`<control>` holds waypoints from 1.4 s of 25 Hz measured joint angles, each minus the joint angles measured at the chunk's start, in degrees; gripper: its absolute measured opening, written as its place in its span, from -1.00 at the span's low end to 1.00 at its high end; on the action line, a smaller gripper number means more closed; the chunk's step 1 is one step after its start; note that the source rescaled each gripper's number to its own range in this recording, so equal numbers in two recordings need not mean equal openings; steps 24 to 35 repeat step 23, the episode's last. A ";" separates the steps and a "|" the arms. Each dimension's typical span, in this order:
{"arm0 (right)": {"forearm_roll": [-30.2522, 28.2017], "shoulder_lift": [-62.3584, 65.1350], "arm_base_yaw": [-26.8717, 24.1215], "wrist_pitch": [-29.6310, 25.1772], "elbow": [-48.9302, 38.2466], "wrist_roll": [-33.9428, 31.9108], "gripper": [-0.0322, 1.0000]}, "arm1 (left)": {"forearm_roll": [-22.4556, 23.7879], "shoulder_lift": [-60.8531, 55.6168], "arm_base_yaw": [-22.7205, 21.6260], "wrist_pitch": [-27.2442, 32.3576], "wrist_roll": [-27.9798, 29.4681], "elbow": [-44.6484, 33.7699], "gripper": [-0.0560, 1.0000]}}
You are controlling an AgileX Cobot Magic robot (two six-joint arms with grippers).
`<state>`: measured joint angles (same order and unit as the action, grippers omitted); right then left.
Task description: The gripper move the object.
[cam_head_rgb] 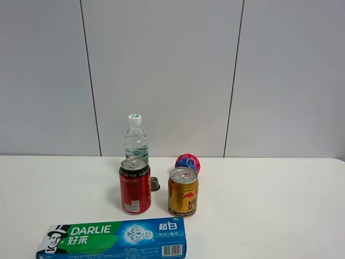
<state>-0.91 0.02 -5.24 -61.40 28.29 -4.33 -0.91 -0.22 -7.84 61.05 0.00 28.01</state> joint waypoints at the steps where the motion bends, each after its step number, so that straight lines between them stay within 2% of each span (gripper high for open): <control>1: 0.00 0.00 0.00 0.00 0.00 -0.06 0.66 | 0.00 0.00 0.00 0.00 0.00 0.00 1.00; 35: 0.00 0.00 0.00 0.00 0.00 -0.07 0.66 | 0.00 0.00 0.00 0.00 0.00 0.00 1.00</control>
